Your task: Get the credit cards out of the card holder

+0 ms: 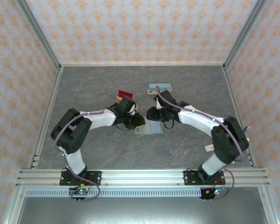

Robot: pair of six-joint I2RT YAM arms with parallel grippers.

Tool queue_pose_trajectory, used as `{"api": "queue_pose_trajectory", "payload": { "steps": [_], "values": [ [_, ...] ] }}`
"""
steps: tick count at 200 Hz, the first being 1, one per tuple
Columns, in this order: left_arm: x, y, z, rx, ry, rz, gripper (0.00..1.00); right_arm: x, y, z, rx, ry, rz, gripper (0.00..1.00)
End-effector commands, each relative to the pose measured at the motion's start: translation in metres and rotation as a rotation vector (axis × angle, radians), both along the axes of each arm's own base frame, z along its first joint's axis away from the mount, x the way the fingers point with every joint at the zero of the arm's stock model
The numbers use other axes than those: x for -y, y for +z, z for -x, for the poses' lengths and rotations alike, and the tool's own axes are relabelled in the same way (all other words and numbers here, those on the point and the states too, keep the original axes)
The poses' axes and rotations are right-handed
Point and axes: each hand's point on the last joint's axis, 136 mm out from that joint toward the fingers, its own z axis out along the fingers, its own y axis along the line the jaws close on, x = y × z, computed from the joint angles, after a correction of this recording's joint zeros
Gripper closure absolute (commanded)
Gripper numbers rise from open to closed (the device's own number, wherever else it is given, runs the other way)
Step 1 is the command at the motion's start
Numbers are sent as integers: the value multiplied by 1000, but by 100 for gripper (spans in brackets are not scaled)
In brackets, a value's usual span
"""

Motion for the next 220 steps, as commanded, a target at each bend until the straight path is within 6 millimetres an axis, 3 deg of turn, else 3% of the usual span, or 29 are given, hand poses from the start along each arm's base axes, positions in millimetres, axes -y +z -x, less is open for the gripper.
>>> {"api": "queue_pose_trajectory", "payload": {
  "steps": [1,46,86,114,152,186,220],
  "values": [
    [18,32,-4,79,-40,118,69,29,11,-6,70,-111,80,58],
    [47,52,-3,128,-109,160,61,57,31,-8,152,-238,110,57],
    [63,36,-9,111,-105,98,57,72,41,-7,184,-322,112,52],
    [52,18,-17,94,-55,2,57,73,39,-5,167,-346,95,51],
    [40,35,-20,144,-37,-33,61,62,36,-4,134,-326,49,52],
    [25,34,-20,135,-11,-47,67,52,37,-4,120,-291,15,55],
    [-9,38,-24,144,60,-93,68,26,29,1,44,-189,-54,59]
  ]
}}
